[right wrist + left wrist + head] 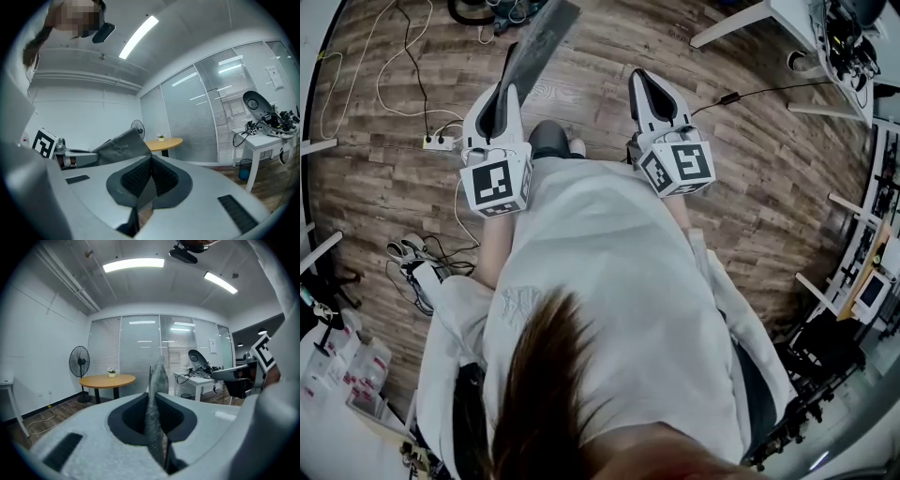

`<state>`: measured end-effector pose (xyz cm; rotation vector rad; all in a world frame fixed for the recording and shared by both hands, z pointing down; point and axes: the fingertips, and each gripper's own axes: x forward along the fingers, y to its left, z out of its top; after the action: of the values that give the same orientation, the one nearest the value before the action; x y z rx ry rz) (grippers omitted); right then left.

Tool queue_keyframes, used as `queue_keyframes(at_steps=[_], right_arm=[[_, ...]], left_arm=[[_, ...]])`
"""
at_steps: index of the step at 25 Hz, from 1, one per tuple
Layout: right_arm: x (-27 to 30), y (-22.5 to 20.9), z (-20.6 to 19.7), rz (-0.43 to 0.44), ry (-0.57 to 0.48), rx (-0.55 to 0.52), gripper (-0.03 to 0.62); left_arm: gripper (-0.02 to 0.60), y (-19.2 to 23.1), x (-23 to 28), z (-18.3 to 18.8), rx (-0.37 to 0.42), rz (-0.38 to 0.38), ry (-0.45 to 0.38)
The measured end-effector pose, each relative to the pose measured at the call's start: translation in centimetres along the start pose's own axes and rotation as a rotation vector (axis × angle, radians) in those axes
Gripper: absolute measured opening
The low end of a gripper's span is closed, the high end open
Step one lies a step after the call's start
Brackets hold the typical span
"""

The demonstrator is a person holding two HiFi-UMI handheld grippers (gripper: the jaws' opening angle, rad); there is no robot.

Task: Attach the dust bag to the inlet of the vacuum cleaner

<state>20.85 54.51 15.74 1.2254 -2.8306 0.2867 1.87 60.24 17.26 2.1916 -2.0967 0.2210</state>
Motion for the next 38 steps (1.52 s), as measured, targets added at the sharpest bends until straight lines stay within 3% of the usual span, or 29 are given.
queue_keyframes(at_steps=[12, 27, 38], right_arm=[[3.7, -1.6, -0.3, -0.007, 0.018, 0.033, 0.003], [18.3, -2.4, 3.3, -0.071, 0.005, 0.040, 0.003], [24.4, -0.9, 3.6, -0.054, 0.009, 0.041, 0.003]], left_arm=[[0.038, 1.8, 3.0, -0.2, -0.012, 0.004, 0.024], [0.038, 12.4, 15.1, 2.9, 0.017, -0.070, 0.021], [0.038, 17.6, 18.6, 2.8, 0.006, -0.056, 0.029]])
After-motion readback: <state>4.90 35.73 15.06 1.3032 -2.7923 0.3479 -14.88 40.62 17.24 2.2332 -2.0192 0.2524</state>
